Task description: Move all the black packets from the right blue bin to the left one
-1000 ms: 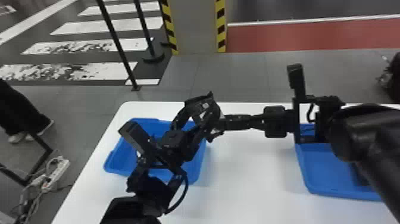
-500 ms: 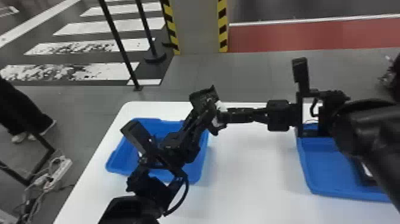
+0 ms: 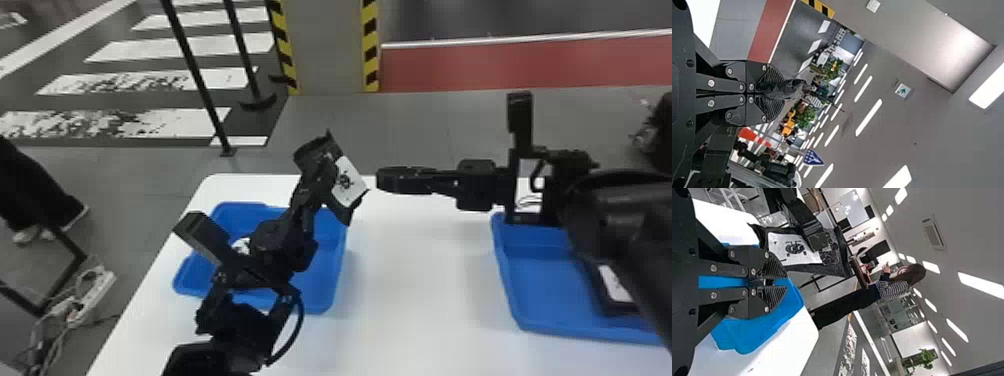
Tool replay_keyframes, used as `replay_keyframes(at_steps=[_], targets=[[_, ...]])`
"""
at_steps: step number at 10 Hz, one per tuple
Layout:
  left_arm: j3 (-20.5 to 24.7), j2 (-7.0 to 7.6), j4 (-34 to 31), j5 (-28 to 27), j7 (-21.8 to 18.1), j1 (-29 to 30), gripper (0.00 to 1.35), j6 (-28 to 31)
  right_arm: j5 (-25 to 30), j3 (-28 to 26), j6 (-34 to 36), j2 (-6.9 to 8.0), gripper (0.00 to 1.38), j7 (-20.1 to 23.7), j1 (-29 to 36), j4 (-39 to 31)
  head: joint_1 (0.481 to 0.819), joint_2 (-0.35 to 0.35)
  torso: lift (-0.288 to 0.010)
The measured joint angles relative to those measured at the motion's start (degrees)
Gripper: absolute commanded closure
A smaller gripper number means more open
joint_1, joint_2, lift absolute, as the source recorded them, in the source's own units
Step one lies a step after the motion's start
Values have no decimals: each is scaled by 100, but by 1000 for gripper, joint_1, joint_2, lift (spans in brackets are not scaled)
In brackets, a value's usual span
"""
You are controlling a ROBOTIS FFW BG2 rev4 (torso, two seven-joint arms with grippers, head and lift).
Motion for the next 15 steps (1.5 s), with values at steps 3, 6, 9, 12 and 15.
replay_keyframes(at_steps=[3, 6, 9, 12, 15], targets=[[189, 0, 8, -374, 244, 44, 1219, -434, 251, -724, -102, 10, 165, -202, 508, -825, 642, 189, -110], [585, 0, 443, -1500, 613, 80, 1219, -1047, 601, -1605, -89, -56, 266, -699, 1431, -1970, 659, 170, -110], [753, 0, 1137, -2417, 1158, 46, 1219, -1709, 472, -1997, -4, -106, 268, -1127, 2167, -2550, 695, 168, -110], [818, 0, 1633, -2729, 1266, -12, 986, -1939, 449, -2019, 63, -149, 263, -1137, 2255, -2575, 695, 174, -110], [479, 0, 1981, -1734, 1214, -113, 415, -2767, 491, -2020, 66, -166, 262, -1171, 2241, -2507, 695, 158, -110]])
